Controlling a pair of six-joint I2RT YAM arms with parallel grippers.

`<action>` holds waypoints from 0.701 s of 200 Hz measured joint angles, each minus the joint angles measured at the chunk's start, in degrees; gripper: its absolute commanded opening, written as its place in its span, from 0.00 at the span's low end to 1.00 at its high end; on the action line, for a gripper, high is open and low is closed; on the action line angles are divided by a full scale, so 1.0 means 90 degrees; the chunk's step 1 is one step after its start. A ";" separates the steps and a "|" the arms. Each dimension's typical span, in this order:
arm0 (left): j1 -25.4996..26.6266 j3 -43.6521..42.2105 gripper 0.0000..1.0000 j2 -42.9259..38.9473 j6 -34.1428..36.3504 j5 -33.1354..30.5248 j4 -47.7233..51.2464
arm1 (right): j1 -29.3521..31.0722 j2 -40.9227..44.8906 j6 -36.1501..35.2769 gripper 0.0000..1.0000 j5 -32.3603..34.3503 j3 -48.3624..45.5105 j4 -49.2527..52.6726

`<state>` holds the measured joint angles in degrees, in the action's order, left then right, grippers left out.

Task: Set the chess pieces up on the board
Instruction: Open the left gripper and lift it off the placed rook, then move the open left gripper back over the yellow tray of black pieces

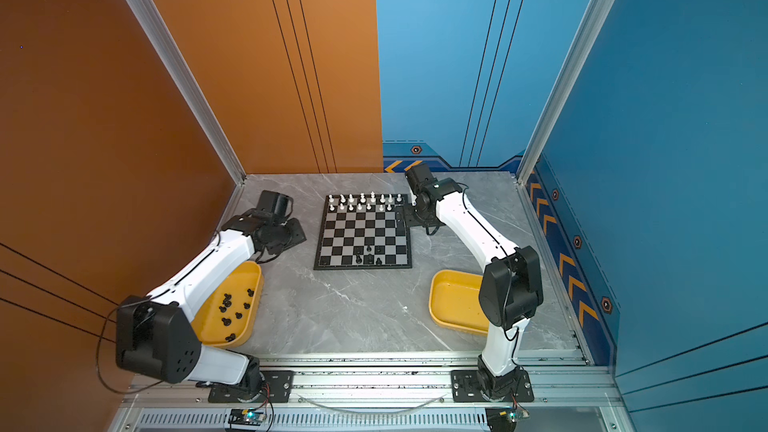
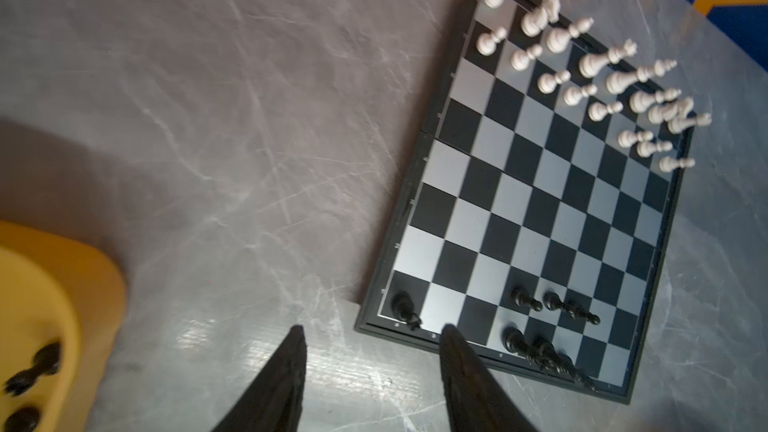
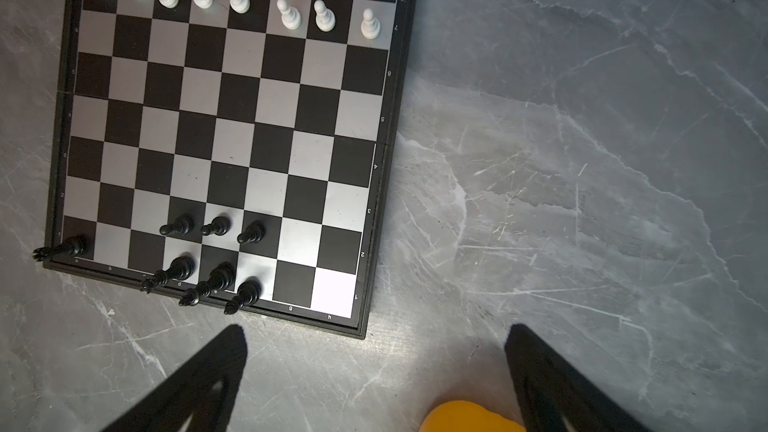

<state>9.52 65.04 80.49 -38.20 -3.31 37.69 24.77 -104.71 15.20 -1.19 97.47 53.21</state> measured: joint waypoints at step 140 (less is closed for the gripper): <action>-0.1972 -0.1435 0.52 -0.0510 0.0515 0.0068 0.0369 | 0.0017 -0.0418 0.0000 1.00 -0.0002 0.0338 0.0041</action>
<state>-8.23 52.12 75.90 -33.56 -2.70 41.01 24.93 -108.47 15.20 -1.21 100.51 53.58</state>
